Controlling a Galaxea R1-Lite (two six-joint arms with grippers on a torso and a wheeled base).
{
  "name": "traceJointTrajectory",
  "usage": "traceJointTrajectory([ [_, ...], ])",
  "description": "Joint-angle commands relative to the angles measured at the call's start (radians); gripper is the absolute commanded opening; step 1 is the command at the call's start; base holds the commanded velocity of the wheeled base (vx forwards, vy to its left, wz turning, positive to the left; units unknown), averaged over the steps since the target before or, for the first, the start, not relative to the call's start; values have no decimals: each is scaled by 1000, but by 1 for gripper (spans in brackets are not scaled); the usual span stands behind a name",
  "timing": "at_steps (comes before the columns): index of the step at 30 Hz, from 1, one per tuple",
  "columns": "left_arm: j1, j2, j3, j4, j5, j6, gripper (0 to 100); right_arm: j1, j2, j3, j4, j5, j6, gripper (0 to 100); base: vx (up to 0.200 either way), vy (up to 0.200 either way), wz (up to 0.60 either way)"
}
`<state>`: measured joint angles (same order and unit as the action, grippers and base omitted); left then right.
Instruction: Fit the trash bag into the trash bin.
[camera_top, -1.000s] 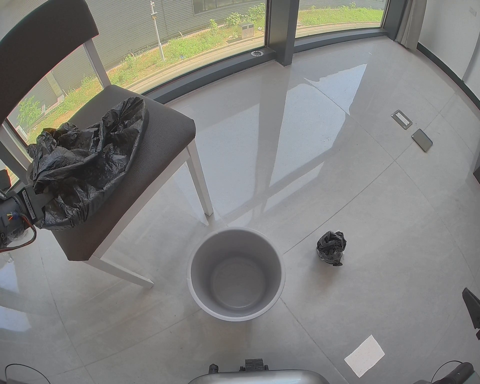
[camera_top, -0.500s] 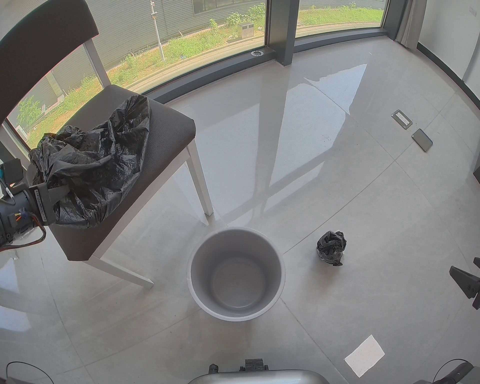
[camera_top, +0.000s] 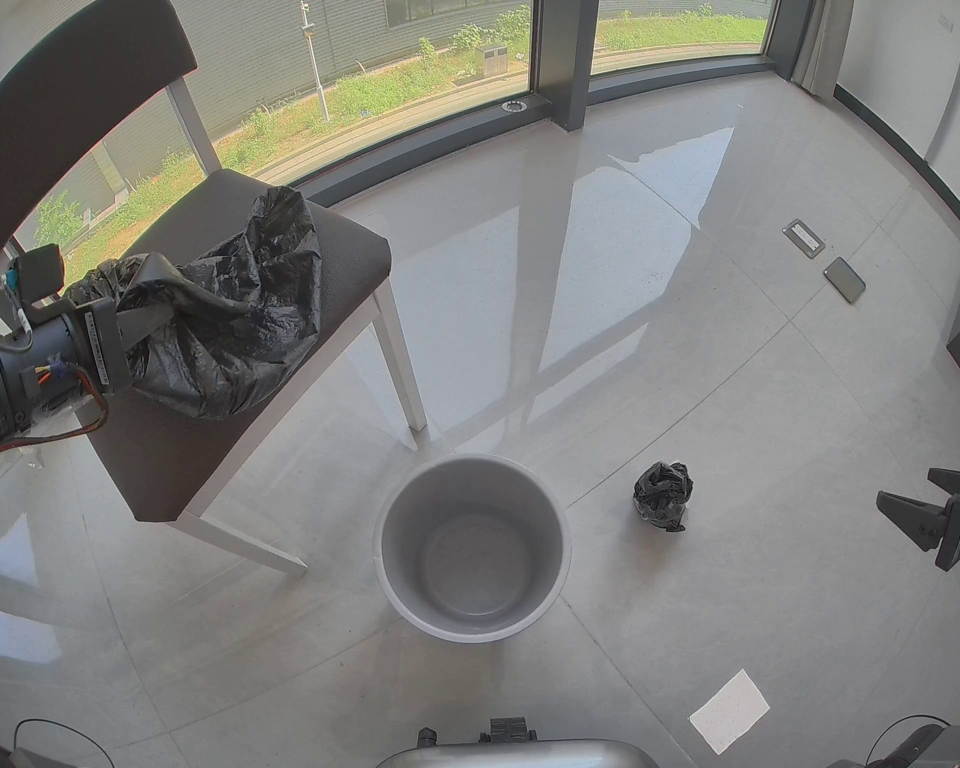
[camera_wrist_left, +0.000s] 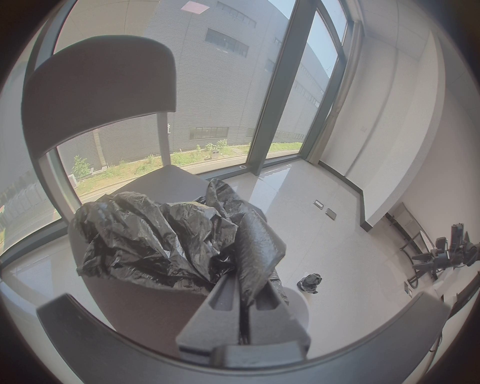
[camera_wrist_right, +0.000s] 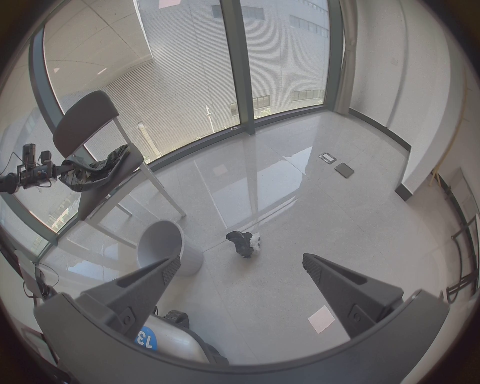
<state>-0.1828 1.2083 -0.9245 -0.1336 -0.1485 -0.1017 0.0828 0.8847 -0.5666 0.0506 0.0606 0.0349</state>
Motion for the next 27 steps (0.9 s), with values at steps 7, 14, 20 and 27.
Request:
traceJointTrajectory([
  [7, -261, -9, -106, 86, 75, 2, 0, 111, 138, -41, -15, -1, -7, 100, 0, 0, 0],
  [14, -353, -7, -122, 81, 72, 14, 0, 138, 215, -27, -78, 1, 0, 100, 0, 0, 0],
  [20, -452, -12, -142, 81, 60, 2, 0, 175, 300, -29, -149, -1, -3, 100, 0, 0, 0],
  [27, -561, -12, -186, 78, 61, -35, 0, 212, 427, -29, -268, 2, 3, 100, 0, 0, 0],
])
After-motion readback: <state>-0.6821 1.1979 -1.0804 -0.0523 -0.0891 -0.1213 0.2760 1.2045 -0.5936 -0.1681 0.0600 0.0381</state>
